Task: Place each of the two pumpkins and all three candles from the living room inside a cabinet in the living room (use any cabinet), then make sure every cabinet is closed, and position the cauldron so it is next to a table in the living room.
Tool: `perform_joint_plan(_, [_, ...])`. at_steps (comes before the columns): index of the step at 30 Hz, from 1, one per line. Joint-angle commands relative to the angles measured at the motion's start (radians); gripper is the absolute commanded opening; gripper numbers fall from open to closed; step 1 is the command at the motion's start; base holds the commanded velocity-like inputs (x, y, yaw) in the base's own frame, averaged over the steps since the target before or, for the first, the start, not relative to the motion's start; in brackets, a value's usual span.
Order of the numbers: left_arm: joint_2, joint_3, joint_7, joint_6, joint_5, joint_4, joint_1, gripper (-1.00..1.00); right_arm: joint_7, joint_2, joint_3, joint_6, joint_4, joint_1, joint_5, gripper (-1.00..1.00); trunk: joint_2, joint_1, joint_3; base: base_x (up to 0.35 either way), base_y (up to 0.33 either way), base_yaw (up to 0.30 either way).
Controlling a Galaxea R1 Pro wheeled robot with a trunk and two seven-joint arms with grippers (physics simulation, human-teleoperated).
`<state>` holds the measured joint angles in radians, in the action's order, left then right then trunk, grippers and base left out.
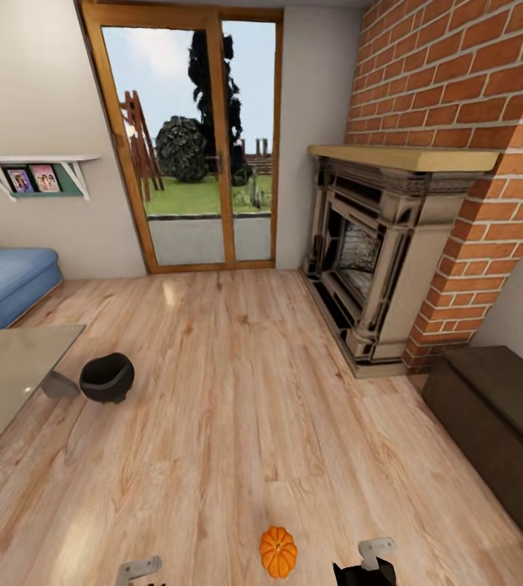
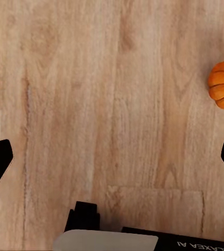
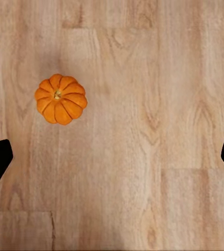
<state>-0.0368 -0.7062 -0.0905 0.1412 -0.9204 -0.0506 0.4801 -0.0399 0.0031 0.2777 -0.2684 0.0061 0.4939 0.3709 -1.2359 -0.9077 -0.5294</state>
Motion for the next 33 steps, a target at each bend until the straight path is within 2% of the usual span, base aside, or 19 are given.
perform_joint_plan(1, [0.000,-0.001,0.000,0.000,0.000,0.000,0.000,1.00,0.000,0.000,0.000,0.000,0.000,0.000,0.000,1.00,0.000,0.000,0.000,0.221,0.074,0.000])
perform_joint_plan(33, [0.001,-0.001,-0.001,0.001,0.001,0.001,0.000,1.00,-0.001,-0.007,0.001,0.002,-0.004,0.000,0.000,1.00,0.000,0.000,0.000,0.003,0.001,0.000])
